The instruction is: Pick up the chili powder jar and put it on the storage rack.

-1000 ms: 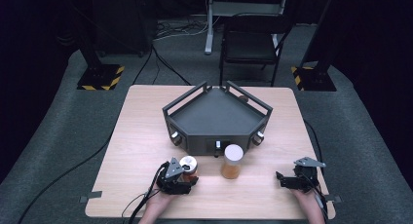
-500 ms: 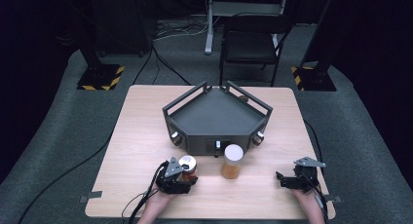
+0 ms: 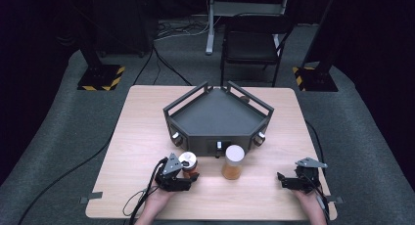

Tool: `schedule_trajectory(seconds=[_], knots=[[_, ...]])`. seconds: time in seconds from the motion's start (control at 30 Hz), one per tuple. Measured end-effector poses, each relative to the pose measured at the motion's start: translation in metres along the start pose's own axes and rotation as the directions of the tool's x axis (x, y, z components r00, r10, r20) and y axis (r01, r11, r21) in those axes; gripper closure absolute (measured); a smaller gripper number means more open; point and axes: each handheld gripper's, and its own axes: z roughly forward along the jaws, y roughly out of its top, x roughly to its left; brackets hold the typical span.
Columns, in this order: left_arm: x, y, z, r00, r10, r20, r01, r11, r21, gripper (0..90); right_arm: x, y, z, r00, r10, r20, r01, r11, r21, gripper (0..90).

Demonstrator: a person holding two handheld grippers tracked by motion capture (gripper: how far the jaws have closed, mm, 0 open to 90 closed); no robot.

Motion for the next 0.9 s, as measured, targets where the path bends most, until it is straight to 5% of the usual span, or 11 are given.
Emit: schedule_trajectory(seconds=[0.9], knots=[[-0.001,0.049,-0.019,0.9983,0.055,-0.020,-0.056,0.9976,-0.042,30.2,0.000,0.000,0.000,1.0000,-0.001,0.000,0.001,1.000,0.000,4.1]])
